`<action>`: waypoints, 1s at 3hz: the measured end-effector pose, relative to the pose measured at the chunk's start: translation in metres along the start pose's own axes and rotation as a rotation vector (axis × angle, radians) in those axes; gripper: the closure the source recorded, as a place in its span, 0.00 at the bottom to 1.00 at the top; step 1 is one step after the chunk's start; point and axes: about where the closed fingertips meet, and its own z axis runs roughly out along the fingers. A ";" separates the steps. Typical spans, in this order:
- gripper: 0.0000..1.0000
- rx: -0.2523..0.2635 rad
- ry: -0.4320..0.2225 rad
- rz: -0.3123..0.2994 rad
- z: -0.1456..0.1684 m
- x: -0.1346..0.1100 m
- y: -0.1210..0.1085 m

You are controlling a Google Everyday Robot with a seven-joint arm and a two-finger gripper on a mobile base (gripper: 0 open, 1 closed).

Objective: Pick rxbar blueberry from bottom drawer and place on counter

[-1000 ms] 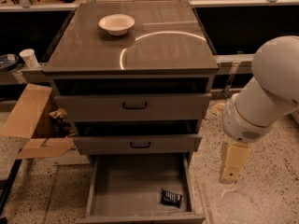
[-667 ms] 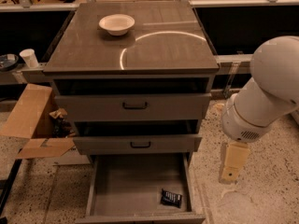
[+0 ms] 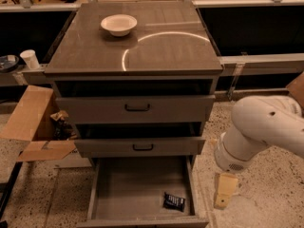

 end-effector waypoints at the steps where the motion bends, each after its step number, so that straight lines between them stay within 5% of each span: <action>1: 0.00 -0.038 -0.027 0.012 0.046 0.008 0.003; 3: 0.00 -0.139 -0.117 0.075 0.161 0.022 -0.002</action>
Offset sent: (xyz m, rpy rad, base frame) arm -0.0054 0.0133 -0.1611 0.1342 0.1251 -0.0345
